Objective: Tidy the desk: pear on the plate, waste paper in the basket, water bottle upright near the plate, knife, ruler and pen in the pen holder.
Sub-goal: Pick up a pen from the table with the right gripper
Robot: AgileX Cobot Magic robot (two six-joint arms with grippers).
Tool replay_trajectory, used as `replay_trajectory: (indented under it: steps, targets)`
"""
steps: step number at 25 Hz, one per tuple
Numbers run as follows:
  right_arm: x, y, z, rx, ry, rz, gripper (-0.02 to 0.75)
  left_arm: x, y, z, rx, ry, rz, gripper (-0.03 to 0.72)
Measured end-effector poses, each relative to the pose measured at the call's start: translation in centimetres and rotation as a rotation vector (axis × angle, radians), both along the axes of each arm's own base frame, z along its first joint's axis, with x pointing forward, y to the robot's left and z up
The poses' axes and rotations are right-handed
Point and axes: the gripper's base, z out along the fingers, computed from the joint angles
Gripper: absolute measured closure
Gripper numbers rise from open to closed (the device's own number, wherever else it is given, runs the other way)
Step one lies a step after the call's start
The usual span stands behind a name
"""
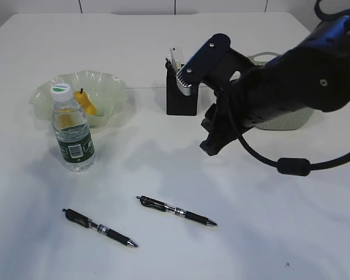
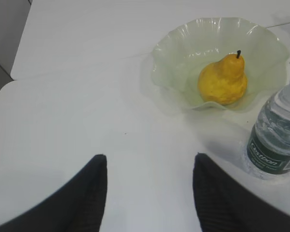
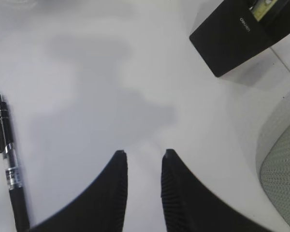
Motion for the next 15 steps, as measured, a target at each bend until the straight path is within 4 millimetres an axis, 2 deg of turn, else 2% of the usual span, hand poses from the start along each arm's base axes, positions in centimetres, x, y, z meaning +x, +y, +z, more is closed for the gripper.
replay_trajectory:
  steps: [3,9,15]
  targets:
    - [0.0,0.5,0.2,-0.015,0.044,0.012,0.554,0.0,0.0,0.0,0.0,0.0,0.0,0.286]
    - [-1.2,3.3,-0.5,-0.039,0.169,0.079,0.554,0.0,0.0,0.0,0.0,0.0,0.0,0.286]
    - [-1.2,4.0,0.0,-0.033,0.281,0.055,0.554,0.0,0.0,0.0,0.0,0.002,0.0,0.286]
